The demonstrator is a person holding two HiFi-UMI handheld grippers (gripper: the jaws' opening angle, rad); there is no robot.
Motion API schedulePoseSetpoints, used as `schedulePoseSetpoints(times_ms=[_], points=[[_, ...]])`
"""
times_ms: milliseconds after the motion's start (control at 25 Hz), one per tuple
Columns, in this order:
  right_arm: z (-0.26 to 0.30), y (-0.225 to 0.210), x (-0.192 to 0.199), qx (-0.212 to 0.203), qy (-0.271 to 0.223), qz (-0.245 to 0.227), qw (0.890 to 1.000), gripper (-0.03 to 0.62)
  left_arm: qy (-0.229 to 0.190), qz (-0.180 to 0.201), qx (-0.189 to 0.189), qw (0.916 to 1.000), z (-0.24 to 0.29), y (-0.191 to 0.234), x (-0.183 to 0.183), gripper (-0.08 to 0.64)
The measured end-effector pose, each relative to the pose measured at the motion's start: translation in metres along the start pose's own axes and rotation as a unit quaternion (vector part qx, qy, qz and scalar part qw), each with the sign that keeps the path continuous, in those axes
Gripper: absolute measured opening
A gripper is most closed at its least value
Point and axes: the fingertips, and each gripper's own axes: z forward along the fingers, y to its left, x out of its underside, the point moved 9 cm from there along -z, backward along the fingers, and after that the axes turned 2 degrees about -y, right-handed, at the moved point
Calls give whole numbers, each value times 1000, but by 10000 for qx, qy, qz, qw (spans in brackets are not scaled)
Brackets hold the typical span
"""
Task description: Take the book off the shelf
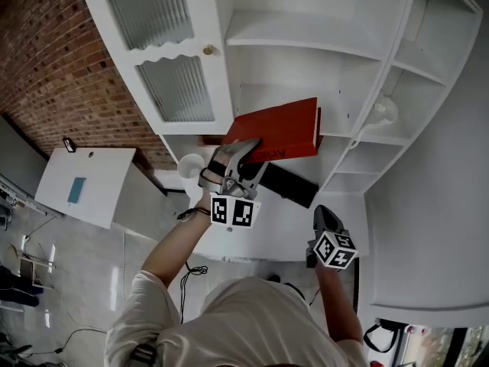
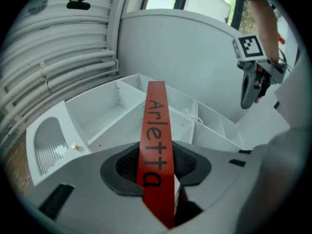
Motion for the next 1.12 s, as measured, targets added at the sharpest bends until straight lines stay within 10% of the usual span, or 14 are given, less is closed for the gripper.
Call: schedulePoseSetpoints(times_ms=[680,1120], points=[[-56,61,16,168,-44,-387,9991,3,-66,-1337,-93,9910,-113,-2,7,149],[-78,76,16,30,-160,-815,9965,3,341,-2365,-482,9698,-164,-14,23,149]])
